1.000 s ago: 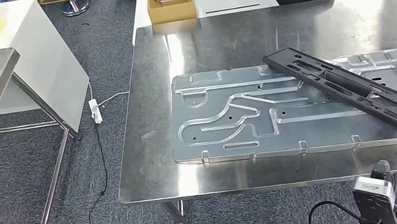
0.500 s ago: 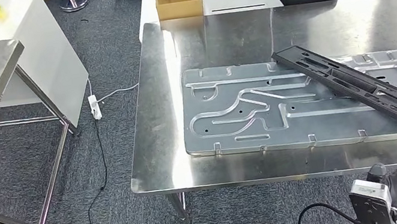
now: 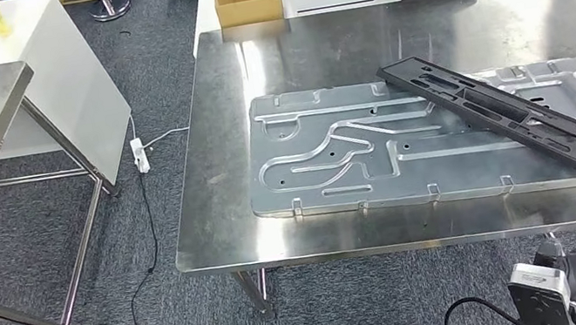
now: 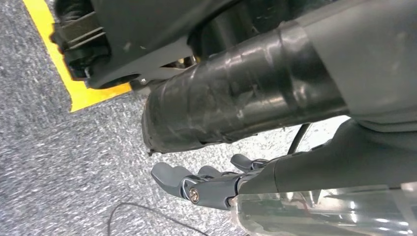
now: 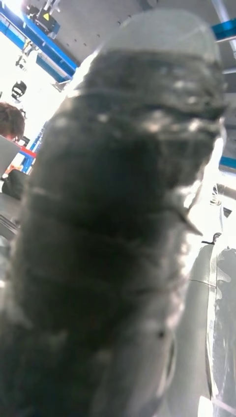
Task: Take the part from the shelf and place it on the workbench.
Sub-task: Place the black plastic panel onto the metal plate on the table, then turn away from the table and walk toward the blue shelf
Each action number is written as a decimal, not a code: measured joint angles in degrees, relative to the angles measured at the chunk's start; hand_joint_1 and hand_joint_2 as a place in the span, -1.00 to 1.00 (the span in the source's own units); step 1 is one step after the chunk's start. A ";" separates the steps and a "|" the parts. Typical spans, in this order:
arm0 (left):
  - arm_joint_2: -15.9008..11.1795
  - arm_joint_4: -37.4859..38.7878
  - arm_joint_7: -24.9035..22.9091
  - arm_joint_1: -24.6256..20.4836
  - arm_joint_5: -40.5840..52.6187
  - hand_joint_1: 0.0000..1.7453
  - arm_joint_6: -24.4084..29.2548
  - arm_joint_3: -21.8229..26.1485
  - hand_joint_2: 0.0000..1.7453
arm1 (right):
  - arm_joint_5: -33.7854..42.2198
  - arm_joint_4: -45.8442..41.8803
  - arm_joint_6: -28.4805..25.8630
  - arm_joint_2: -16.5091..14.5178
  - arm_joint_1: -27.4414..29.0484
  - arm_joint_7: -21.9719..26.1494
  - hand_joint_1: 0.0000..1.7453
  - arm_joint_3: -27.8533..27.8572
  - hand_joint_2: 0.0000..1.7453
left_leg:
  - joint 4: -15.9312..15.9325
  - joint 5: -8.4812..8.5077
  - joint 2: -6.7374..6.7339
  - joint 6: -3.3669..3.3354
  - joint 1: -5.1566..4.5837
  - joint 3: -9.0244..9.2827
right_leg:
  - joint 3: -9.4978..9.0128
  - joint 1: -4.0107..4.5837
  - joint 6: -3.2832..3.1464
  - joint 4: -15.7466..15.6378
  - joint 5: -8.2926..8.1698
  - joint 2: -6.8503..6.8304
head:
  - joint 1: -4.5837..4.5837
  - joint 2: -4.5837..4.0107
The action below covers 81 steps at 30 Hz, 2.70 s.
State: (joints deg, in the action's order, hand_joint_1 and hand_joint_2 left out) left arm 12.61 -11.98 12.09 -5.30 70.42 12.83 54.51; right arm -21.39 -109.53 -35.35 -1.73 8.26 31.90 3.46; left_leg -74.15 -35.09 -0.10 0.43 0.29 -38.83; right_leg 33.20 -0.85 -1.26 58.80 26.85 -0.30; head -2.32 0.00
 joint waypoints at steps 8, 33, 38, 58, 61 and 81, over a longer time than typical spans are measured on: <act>-0.02 -0.01 0.02 0.00 -0.03 -1.00 0.00 0.01 -1.00 | 0.34 -0.03 0.45 0.00 0.03 -0.16 -1.00 -0.01 -1.00 | 16.36 6.45 -0.01 -1.81 -0.28 9.02 | 0.90 0.24 1.84 0.46 -1.09 0.06 | -0.04 0.00; 0.11 0.00 -0.10 -0.04 0.08 -1.00 0.13 0.03 -1.00 | 1.20 -0.33 1.01 0.04 0.46 -0.60 -1.00 -0.01 -1.00 | 7.48 2.53 -0.16 -0.37 -0.08 5.96 | 2.15 0.17 0.04 0.39 -1.70 0.05 | 0.04 0.00; 0.08 -0.01 -0.13 -0.21 0.11 -1.00 0.14 0.03 -1.00 | 1.16 -0.35 0.97 0.04 0.43 -0.55 -1.00 -0.01 -1.00 | 16.98 5.21 -0.14 -1.87 -0.69 10.88 | 2.63 0.22 1.69 0.44 -3.06 0.03 | 0.00 0.00; 0.11 0.00 -0.17 -0.06 0.03 -1.00 0.04 0.04 -1.00 | 0.69 -0.33 1.10 0.13 0.74 -0.26 -1.00 0.47 -1.00 | 8.36 3.81 -0.28 -0.36 -0.20 2.01 | -1.71 0.01 -0.32 -0.42 0.86 0.25 | 0.04 0.00; 0.11 0.00 -0.17 0.00 0.00 -1.00 0.03 0.04 -1.00 | 0.69 -0.33 1.39 0.13 0.82 -0.15 -1.00 0.48 -1.00 | -0.28 -0.40 -0.28 0.00 -0.06 -0.26 | 0.02 0.20 -0.45 -0.07 -0.12 0.19 | 0.07 0.00; -0.01 0.00 -0.02 0.04 -0.10 -1.00 0.01 0.09 -1.00 | 1.36 -0.43 2.10 0.14 1.39 0.29 -1.00 0.61 -1.00 | 15.66 9.51 -0.63 -2.49 -0.29 5.47 | -2.34 -0.40 3.06 1.96 3.09 0.38 | -0.03 0.00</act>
State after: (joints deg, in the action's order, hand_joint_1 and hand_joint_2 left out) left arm 12.61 -11.98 12.07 -5.26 70.31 12.84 54.60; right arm -20.03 -109.96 -33.26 -1.59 9.66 32.19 4.07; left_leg -58.48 -25.58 -0.73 -2.07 0.00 -33.36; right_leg 30.86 -1.25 1.80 60.75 29.94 0.08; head -2.35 0.00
